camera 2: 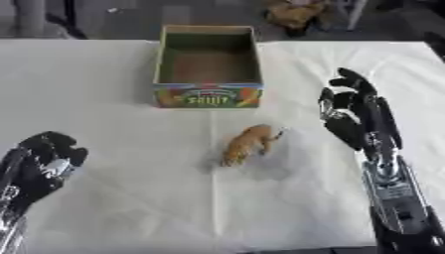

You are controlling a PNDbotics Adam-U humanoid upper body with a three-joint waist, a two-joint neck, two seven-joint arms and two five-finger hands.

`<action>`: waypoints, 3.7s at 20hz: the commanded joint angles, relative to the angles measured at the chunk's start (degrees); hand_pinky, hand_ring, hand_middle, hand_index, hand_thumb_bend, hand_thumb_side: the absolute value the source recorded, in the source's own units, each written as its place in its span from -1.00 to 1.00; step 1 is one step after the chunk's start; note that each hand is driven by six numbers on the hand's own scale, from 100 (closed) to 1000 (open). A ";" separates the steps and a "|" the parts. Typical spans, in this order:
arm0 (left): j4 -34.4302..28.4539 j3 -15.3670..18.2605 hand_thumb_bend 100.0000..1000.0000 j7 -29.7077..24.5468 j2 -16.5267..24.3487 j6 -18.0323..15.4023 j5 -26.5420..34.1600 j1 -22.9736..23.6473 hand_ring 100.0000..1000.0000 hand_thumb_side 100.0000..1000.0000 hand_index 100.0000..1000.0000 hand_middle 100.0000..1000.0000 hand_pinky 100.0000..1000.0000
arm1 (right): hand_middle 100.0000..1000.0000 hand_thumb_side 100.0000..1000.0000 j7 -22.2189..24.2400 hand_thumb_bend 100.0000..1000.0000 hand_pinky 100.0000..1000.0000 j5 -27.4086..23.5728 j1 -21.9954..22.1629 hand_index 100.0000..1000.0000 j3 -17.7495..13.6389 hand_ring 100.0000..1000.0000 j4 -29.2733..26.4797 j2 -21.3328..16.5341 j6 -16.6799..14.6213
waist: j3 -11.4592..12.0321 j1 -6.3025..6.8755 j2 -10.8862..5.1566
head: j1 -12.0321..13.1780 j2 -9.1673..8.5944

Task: Pick up objects on the table and place them in the box.

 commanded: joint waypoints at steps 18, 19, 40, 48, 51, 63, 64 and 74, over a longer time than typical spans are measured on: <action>-0.64 -0.12 0.06 -0.56 1.04 -0.18 0.04 -0.13 -0.04 -0.35 0.07 0.02 0.05 | 0.44 -0.80 6.45 -1.00 0.26 0.86 -5.14 0.81 6.77 0.21 4.21 -15.27 -1.70 | 1.11 -0.44 -1.07 | 0.02 0.33; -0.63 -0.16 0.06 -0.60 1.08 -0.19 0.03 -0.12 -0.04 -0.35 0.07 0.02 0.05 | 0.45 -0.82 7.34 -1.00 0.27 0.94 -5.75 0.81 7.71 0.22 4.65 -16.26 -1.94 | 1.19 -0.45 -1.11 | 0.01 0.33; -0.45 -0.52 0.06 -0.98 1.28 -0.27 0.04 0.11 -0.04 -0.35 0.07 0.02 0.05 | 0.53 -0.83 22.53 -1.00 0.34 5.27 -15.27 0.83 19.75 0.35 12.34 -21.83 -6.68 | 1.94 -0.99 -1.77 | -0.39 0.33; -0.42 -0.61 0.06 -1.05 1.27 -0.26 0.10 0.22 -0.04 -0.34 0.07 0.02 0.05 | 0.54 -0.82 25.38 -1.00 0.36 8.74 -17.50 0.83 22.34 0.38 13.89 -20.47 -8.96 | 2.13 -0.91 -1.78 | -0.63 0.33; -0.40 -0.67 0.06 -1.11 1.28 -0.27 0.12 0.22 -0.04 -0.34 0.07 0.02 0.05 | 0.57 -0.81 26.30 -1.00 0.40 9.87 -18.06 0.83 23.00 0.44 14.30 -19.97 -9.69 | 2.12 -0.91 -1.76 | -0.68 0.33; -0.37 -0.69 0.06 -1.16 1.26 -0.27 0.15 0.27 -0.04 -0.34 0.07 0.02 0.05 | 0.70 -0.69 29.14 -1.00 0.66 14.33 -19.02 0.85 24.25 0.69 16.79 -18.45 -11.87 | 2.22 -0.86 -1.82 | -0.74 0.33; -0.36 -0.70 0.06 -1.17 1.26 -0.27 0.16 0.27 -0.04 -0.34 0.07 0.02 0.05 | 0.70 -0.69 29.26 -1.00 0.66 14.49 -18.99 0.85 24.26 0.69 17.01 -18.45 -11.95 | 2.23 -0.87 -1.81 | -0.72 0.33; -0.34 -0.69 0.06 -1.16 1.27 -0.27 0.14 0.28 -0.04 -0.34 0.07 0.02 0.05 | 0.73 -0.62 30.79 -1.00 0.68 15.52 -18.70 0.87 24.30 0.72 17.72 -18.77 -12.87 | 2.15 -0.88 -1.82 | -0.68 0.33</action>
